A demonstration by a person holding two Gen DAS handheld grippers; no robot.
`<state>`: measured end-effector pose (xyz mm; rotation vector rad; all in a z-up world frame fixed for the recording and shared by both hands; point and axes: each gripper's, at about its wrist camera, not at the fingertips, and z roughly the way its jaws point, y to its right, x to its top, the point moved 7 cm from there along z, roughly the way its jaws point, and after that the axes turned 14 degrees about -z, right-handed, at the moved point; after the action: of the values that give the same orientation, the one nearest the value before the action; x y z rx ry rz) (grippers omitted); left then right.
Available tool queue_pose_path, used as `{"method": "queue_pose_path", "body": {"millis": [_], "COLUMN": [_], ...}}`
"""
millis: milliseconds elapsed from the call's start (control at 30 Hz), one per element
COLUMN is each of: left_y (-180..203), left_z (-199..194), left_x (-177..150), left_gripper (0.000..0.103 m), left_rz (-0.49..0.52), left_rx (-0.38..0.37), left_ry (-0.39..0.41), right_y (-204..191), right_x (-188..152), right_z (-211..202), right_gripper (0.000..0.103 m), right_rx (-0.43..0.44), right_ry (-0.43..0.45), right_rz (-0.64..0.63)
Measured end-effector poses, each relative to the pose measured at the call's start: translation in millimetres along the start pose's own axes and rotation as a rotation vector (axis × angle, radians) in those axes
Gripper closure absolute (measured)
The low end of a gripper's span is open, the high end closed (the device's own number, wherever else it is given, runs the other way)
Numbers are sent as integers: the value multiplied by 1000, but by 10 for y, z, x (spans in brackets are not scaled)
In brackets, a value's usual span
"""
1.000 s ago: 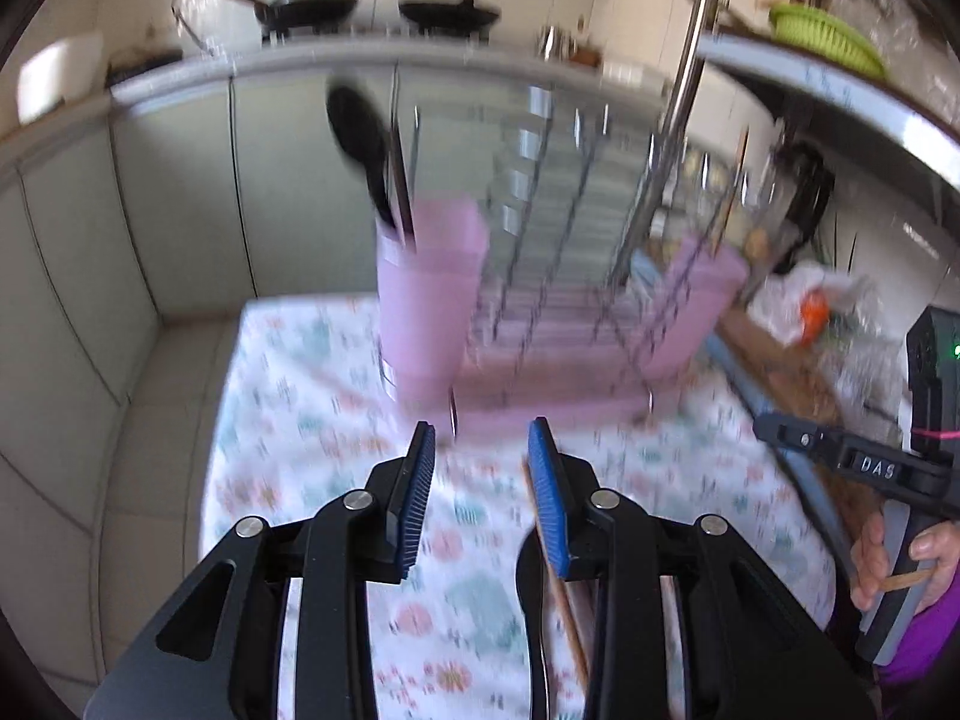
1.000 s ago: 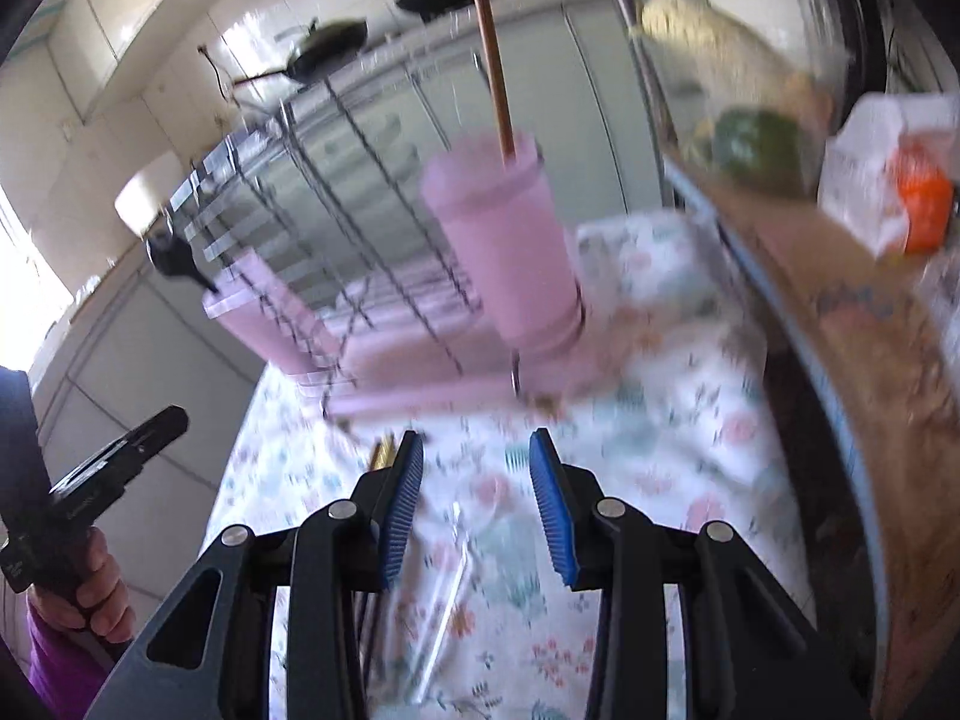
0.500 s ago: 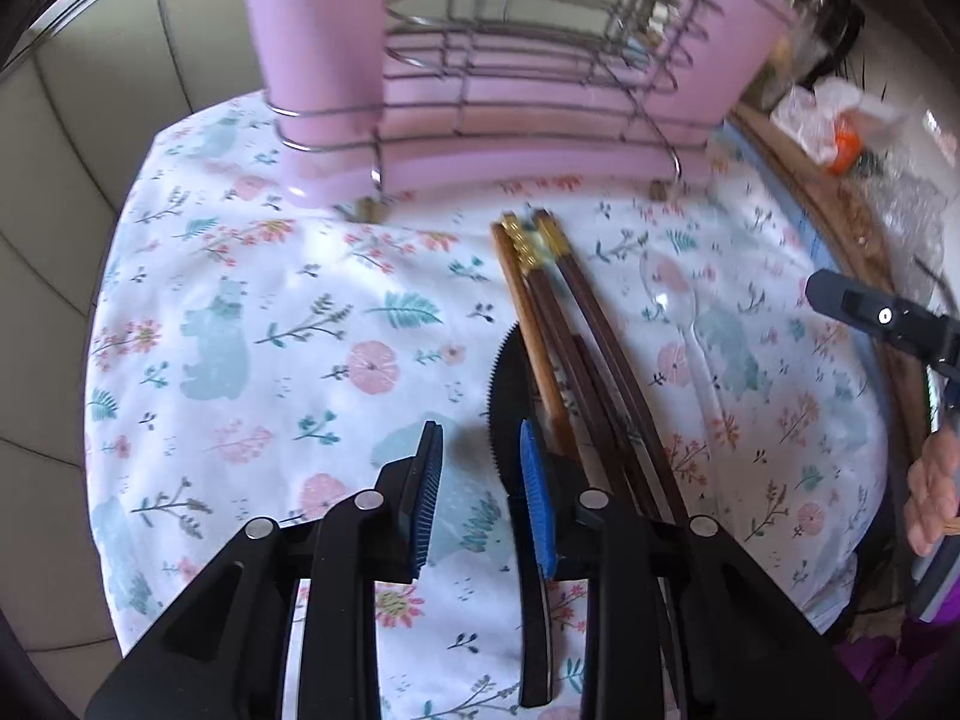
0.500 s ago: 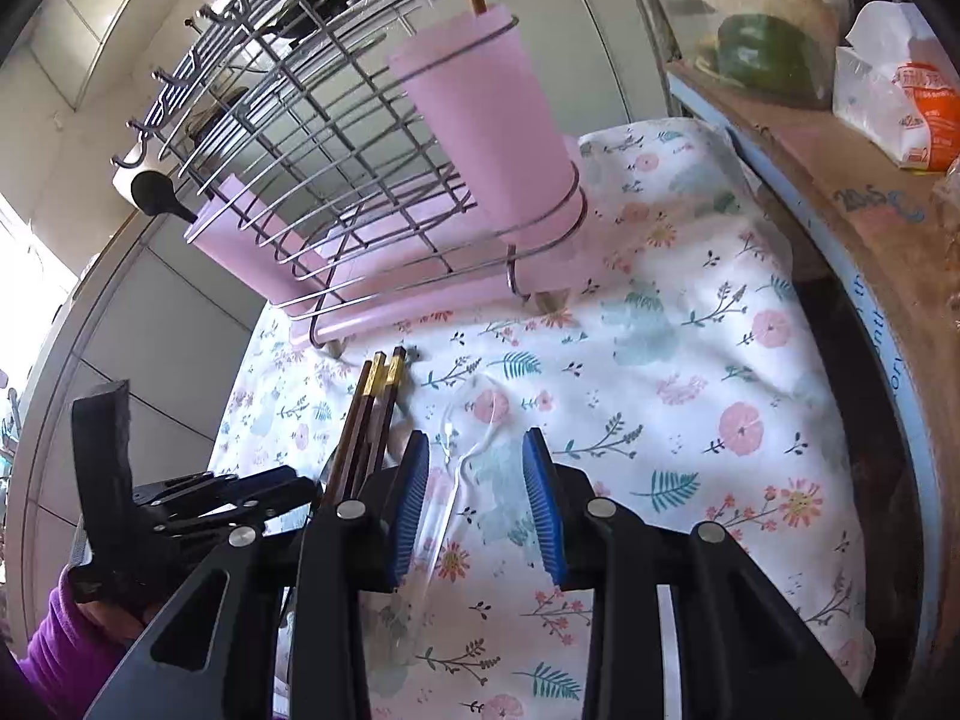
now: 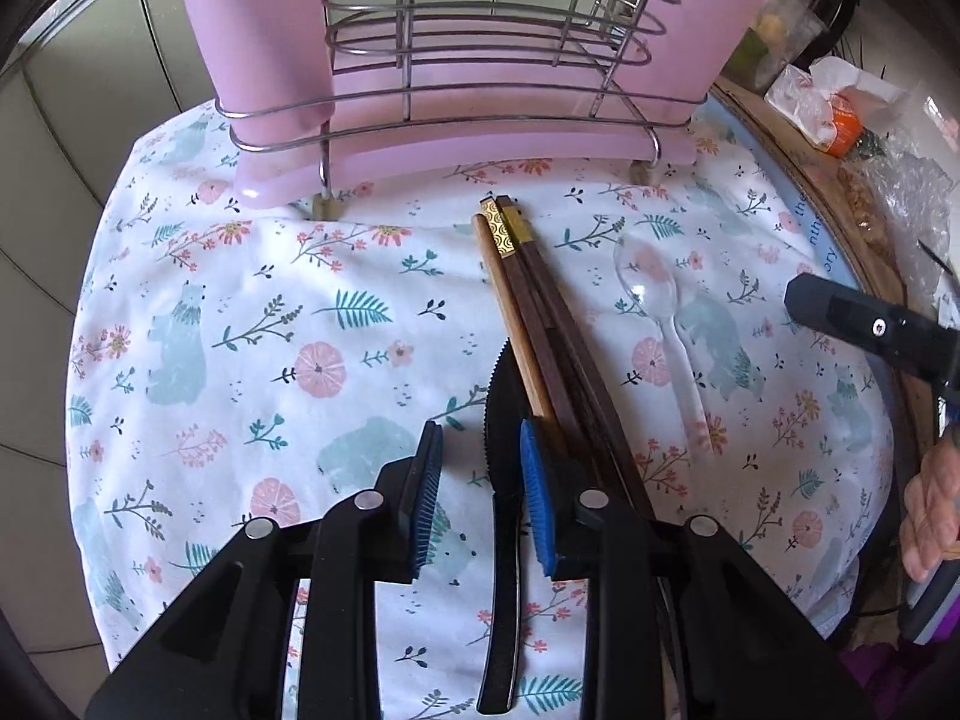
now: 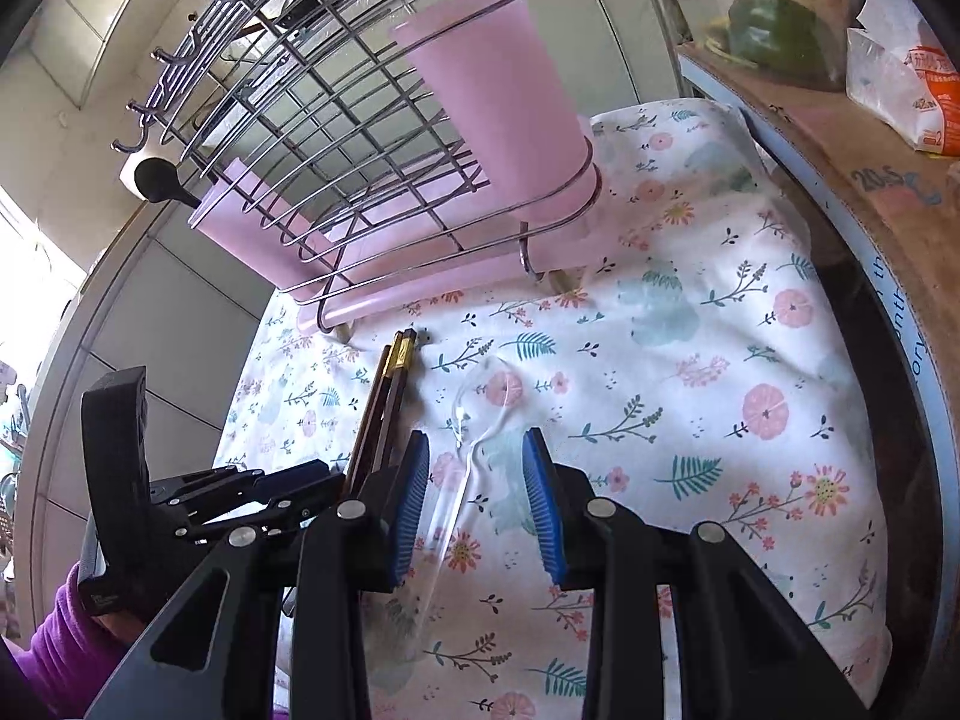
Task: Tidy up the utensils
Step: 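Grasp the black serrated knife with the left tool while the right tool grasps gold-tipped chopsticks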
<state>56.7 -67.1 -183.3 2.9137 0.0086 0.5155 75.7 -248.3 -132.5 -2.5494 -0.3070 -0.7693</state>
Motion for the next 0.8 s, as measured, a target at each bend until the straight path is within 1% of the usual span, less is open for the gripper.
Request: {"method": "queue_pose_path", "body": {"millis": [67, 133, 200, 233, 267, 300, 367, 433, 533, 567, 633, 800], "left_y": [3, -30, -29, -11, -1, -6, -59, -154, -326, -368, -474, -475], "left_z": [-21, -38, -22, -21, -17, -9, -7, -35, -114, -128, -161, -164], "left_x": [-27, -67, -147, -164, -168, -157, -126, -105, -119, -132, -166, -121], "left_gripper": [76, 76, 76, 77, 84, 90, 91, 91, 91, 91, 91, 88], "left_rz": [-8, 6, 49, 67, 68, 55, -6, -67, -165, -184, -203, -175], "left_rx": [-38, -43, -8, 8, 22, 42, 48, 86, 102, 107, 109, 95], "left_ry": [-28, -41, -37, -23, -15, -4, -2, 9, 6, 2, -14, -48], "right_y": [-10, -23, -26, -31, -38, -40, -63, -87, -94, -96, -101, -129], "right_x": [-5, -12, -13, -12, -14, -20, -34, -48, -42, -38, -37, -46], "right_z": [-5, -12, -12, -4, 6, 16, 38, 56, 65, 71, 97, 165], "right_gripper": [71, 71, 71, 71, 71, 71, 71, 71, 71, 71, 71, 71], "right_rx": [1, 1, 3, 6, 9, 11, 17, 19, 23, 25, 27, 38], "right_ry": [1, 1, 1, -1, -3, -6, -13, -22, -23, -24, -29, -49], "right_rz": [-2, -9, -11, -11, -12, -14, -19, -28, -32, -32, -34, -40]}}
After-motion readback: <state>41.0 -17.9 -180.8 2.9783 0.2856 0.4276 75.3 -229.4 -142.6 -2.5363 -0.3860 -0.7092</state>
